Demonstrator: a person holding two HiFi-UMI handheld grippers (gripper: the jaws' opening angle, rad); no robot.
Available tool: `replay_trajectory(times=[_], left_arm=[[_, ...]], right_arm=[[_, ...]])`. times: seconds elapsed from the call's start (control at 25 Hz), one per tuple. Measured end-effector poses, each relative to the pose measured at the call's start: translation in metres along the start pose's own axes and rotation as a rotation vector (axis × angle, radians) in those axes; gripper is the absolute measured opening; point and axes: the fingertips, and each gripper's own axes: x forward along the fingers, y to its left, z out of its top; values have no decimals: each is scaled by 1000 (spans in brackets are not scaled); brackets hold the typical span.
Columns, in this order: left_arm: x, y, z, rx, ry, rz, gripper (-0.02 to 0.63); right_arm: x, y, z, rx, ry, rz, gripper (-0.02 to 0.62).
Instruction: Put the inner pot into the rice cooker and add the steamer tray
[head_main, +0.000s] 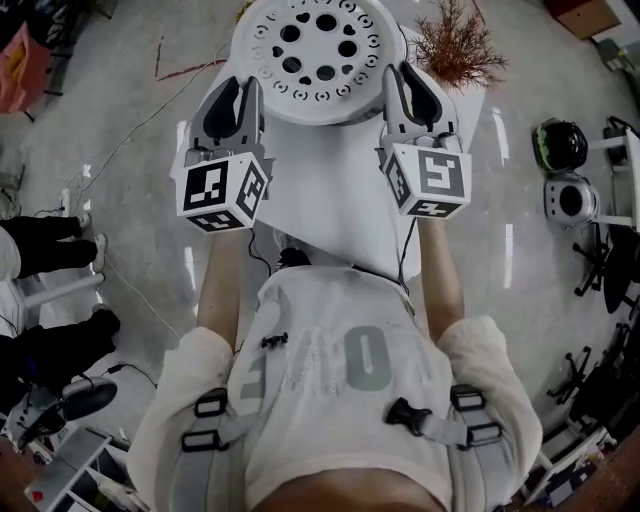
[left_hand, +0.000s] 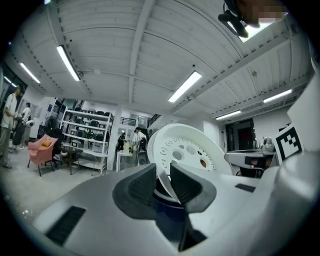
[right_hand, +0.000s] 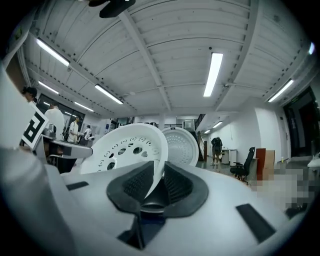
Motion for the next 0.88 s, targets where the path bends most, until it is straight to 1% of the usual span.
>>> replay_trajectory(times=[0.24,0.36,0.48,0.64,0.88], left_arm=[[10,0,13,35,-68,-13,94],[26,0,30,67,-86,-30,94],[48,-3,45,80,-95,-36,92],[71,-2,44,80,-77,-39,91],[95,10,13,68,14,-35,91]], right_arm=[[2,-4,5,-23,-49,-38,72],[13,-12,14,-21,-58,-56,74],[26,-25,19,-6,-52,-63,75],[41,-37,9,10,-19,-69,78],[61,-39,-21,34,76,-69,80]])
